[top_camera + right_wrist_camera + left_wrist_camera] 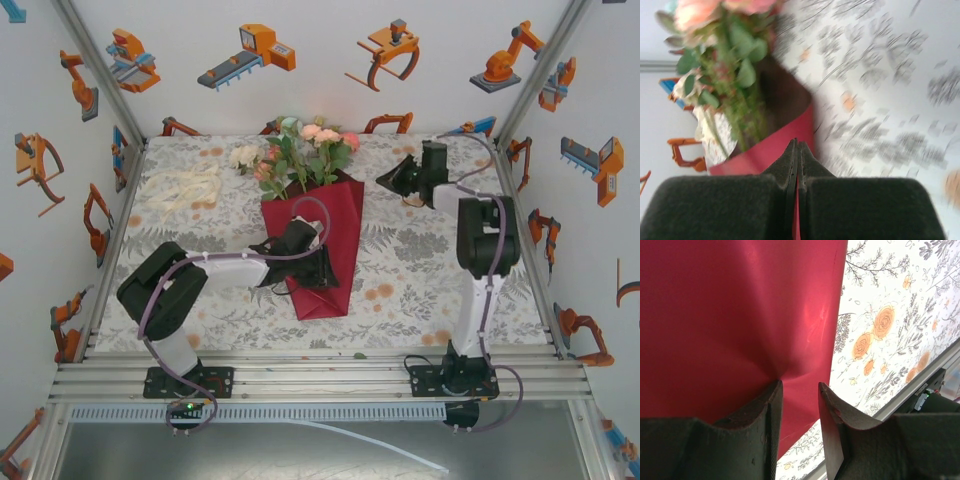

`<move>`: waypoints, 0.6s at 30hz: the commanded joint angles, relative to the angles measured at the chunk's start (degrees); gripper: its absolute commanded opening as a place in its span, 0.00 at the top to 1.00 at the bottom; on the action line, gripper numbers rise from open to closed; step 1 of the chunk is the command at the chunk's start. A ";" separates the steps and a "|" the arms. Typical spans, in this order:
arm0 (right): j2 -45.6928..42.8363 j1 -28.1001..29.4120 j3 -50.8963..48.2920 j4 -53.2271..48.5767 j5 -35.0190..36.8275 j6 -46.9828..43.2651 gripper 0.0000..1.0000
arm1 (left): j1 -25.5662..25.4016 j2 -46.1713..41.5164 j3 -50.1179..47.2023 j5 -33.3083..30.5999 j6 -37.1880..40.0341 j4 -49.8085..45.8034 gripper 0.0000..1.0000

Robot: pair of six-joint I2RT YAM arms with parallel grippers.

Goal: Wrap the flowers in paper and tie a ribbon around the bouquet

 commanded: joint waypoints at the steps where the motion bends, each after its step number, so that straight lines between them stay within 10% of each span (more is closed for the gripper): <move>1: -13.36 2.14 -8.63 -0.06 0.49 -3.76 1.00 | 0.30 -2.97 0.59 -1.84 1.79 -3.53 0.62; 18: -44.83 18.09 -38.34 -8.09 6.68 -8.77 0.81 | 1.65 -12.02 5.54 -6.91 6.31 -11.90 0.51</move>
